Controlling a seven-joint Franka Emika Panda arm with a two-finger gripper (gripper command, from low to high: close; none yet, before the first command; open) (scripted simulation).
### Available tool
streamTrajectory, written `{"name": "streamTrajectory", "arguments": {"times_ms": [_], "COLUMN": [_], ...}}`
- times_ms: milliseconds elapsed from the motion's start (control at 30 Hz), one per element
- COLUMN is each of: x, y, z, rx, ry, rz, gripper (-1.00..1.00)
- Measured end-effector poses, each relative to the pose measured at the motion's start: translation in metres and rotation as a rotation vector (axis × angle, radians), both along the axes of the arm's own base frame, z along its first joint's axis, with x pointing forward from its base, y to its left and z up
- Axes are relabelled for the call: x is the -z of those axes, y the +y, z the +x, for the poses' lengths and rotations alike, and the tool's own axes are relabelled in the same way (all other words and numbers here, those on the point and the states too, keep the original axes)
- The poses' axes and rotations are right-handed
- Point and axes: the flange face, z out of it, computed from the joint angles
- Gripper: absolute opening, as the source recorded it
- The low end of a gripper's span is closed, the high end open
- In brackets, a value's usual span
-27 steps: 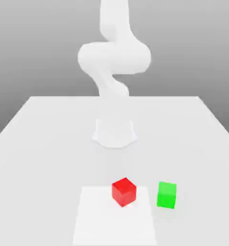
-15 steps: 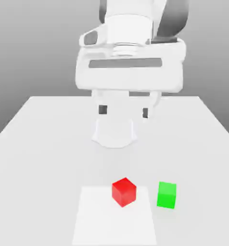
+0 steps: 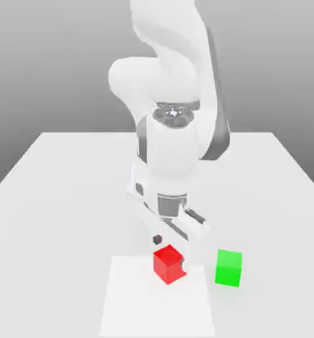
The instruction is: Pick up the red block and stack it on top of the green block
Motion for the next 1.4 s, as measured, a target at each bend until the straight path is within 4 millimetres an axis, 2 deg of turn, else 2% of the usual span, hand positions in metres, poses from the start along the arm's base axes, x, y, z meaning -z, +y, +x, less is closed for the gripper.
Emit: {"name": "streamTrajectory", "arguments": {"times_ms": [33,267,567,700,867,967,1400], "x": [0.007,0.007,-0.053,-0.071,-0.09,-0.084,-0.034], "y": [0.0,0.0,0.003,0.044,0.108,0.119,0.121], "z": [-0.001,-0.001,-0.001,0.002,-0.003,-0.004,-0.003], "rx": [-0.001,-0.001,-0.016,-0.233,-0.562,-0.625,-0.635], "ry": [0.001,-0.001,-0.001,-0.003,-0.001,0.01,0.012], "rz": [0.0,-0.001,-0.002,-0.002,-0.002,-0.02,-0.028], "gripper": [-1.0,-1.0,-1.0,-1.0,-1.0,-1.0,-1.0]}}
